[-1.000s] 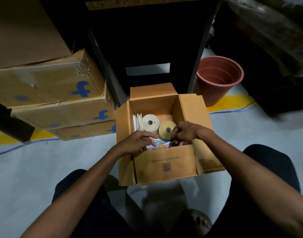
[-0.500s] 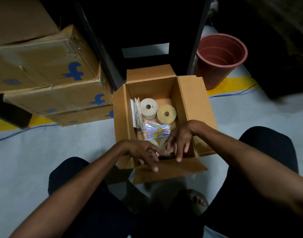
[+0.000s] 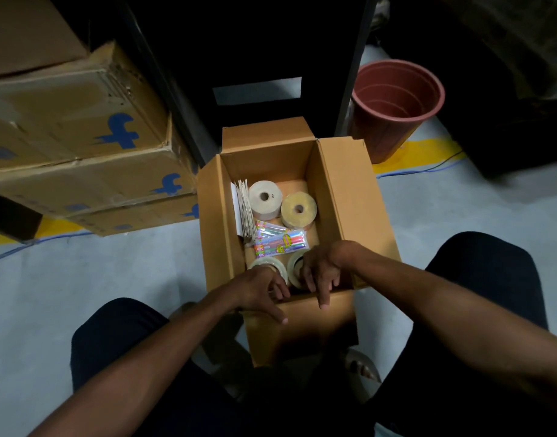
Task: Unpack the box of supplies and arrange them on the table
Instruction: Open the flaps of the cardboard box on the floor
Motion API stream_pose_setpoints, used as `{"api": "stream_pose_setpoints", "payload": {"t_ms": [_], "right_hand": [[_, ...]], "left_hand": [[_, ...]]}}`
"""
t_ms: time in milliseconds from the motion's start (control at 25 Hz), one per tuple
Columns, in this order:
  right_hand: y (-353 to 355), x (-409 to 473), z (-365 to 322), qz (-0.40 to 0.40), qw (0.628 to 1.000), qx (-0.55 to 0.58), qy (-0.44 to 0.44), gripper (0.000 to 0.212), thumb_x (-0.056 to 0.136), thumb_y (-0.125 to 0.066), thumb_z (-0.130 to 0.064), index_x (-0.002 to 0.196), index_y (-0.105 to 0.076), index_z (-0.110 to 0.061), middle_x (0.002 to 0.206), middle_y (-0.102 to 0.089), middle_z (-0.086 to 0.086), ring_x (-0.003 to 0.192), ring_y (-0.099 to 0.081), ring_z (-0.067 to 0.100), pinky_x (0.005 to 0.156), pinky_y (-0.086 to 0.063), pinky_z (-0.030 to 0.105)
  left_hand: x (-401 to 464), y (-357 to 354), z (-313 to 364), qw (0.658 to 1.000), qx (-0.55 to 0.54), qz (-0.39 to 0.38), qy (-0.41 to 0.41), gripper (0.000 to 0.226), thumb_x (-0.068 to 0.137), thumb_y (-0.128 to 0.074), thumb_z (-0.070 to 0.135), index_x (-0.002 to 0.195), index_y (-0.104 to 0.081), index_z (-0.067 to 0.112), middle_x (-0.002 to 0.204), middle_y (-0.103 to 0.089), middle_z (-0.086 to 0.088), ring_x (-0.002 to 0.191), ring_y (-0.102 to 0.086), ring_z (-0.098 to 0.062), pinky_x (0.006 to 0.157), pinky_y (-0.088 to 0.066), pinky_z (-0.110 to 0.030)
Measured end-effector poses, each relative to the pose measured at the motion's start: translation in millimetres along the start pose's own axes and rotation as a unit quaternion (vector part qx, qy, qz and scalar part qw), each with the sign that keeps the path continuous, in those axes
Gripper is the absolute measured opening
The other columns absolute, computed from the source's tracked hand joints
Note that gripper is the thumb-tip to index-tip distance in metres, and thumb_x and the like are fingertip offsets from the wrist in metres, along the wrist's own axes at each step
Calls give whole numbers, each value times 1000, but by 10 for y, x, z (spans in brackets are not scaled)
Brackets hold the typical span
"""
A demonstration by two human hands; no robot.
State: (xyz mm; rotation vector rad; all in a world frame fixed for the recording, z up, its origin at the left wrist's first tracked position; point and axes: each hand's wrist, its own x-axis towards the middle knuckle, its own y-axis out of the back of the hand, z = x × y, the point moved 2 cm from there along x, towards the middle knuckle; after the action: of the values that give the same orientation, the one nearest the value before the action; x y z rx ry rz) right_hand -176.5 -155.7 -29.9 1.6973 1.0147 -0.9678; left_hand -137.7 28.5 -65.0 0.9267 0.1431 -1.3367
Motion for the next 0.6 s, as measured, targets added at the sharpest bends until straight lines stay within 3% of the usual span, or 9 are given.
{"api": "stream_pose_setpoints", "payload": {"t_ms": [120, 200, 360, 520, 600], "right_hand": [[30, -75, 27, 55, 997, -57, 12, 51, 57, -94, -41, 101, -74, -23, 100, -74, -3, 86, -70, 16, 76, -59, 28], [28, -154, 53, 104, 991, -84, 16, 62, 54, -93, -50, 106, -71, -24, 105, -70, -5, 94, -66, 17, 81, -55, 27], [-32, -228, 37, 140, 983, -120, 12, 69, 69, -87, -43, 124, -58, -12, 123, -61, 3, 103, -60, 21, 77, -45, 24], [-57, -157, 37, 127, 983, -133, -6, 72, 72, -85, -45, 127, -54, -10, 130, -56, 8, 109, -59, 23, 79, -43, 25], [-49, -122, 41, 122, 983, -135, -17, 72, 70, -85, -48, 125, -57, -11, 128, -58, 7, 108, -61, 23, 78, -47, 26]], "left_hand": [[19, 6, -19, 1000, 24, 15, -6, 59, 53, -91, 54, 102, -74, 25, 92, -72, 14, 82, -65, 2, 74, -58, -26], [16, 2, -15, 998, 48, 39, -22, 58, 55, -90, 52, 102, -73, 23, 91, -72, 11, 80, -66, -1, 72, -58, -24], [8, -37, 70, 986, 128, 85, -64, 39, 65, -86, 35, 98, -73, 17, 86, -73, 6, 73, -64, -8, 59, -41, -9], [-10, -82, 135, 966, 193, 110, -129, 28, 63, -77, 31, 87, -72, 17, 77, -69, 5, 70, -59, -16, 57, -21, -9], [-13, -60, 140, 969, 184, 111, -122, 28, 65, -78, 34, 88, -72, 20, 80, -68, 8, 69, -54, -11, 56, -21, -9]]}}
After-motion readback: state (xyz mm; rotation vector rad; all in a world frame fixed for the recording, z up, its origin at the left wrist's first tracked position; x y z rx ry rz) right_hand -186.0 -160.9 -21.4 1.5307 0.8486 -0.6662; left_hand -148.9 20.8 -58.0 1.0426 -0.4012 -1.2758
